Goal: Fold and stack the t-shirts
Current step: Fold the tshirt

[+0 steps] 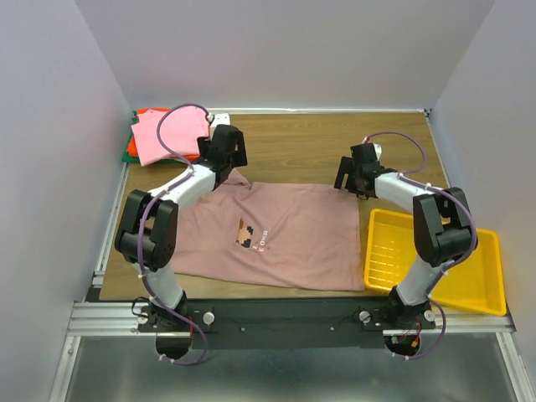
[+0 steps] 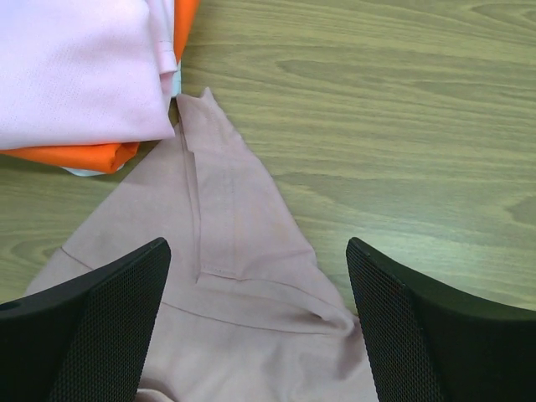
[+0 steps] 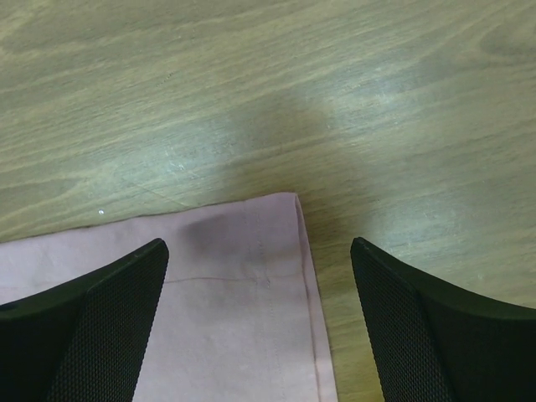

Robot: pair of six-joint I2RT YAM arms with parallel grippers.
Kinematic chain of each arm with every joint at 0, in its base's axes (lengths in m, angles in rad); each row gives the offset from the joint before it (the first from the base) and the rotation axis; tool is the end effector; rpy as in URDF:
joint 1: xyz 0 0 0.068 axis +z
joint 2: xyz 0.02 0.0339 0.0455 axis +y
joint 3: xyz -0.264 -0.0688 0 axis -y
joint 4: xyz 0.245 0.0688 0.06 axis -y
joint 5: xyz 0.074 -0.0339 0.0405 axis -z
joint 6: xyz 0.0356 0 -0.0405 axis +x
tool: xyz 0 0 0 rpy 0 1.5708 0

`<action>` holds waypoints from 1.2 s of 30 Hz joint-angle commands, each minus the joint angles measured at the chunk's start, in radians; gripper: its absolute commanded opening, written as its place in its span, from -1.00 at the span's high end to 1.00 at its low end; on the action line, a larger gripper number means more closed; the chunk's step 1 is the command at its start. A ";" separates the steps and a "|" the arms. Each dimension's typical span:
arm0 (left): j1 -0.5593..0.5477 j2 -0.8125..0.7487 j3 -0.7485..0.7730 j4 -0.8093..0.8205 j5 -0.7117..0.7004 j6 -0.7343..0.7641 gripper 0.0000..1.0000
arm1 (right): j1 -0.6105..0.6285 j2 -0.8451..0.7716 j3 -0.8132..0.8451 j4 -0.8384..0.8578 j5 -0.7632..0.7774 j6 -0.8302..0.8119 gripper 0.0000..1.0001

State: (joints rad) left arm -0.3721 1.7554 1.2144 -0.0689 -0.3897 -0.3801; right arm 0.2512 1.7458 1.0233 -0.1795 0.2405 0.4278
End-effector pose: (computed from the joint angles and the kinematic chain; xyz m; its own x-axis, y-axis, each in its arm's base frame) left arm 0.3748 -0.1317 0.2370 -0.5127 -0.1683 -0.8419 -0.1551 0.9826 -0.1020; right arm 0.3477 0.0805 0.1713 -0.7323 0.2281 -0.6417 0.2258 0.9703 0.0872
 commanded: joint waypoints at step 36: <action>0.050 0.024 -0.156 0.052 -0.048 0.006 -0.37 | -0.041 0.119 0.050 -0.049 -0.020 -0.049 0.60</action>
State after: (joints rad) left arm -0.3283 1.7512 1.0332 -0.0601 -0.4240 -0.3744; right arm 0.2146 1.8381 1.0836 -0.1802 0.2306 0.3912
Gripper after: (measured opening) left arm 0.690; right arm 0.202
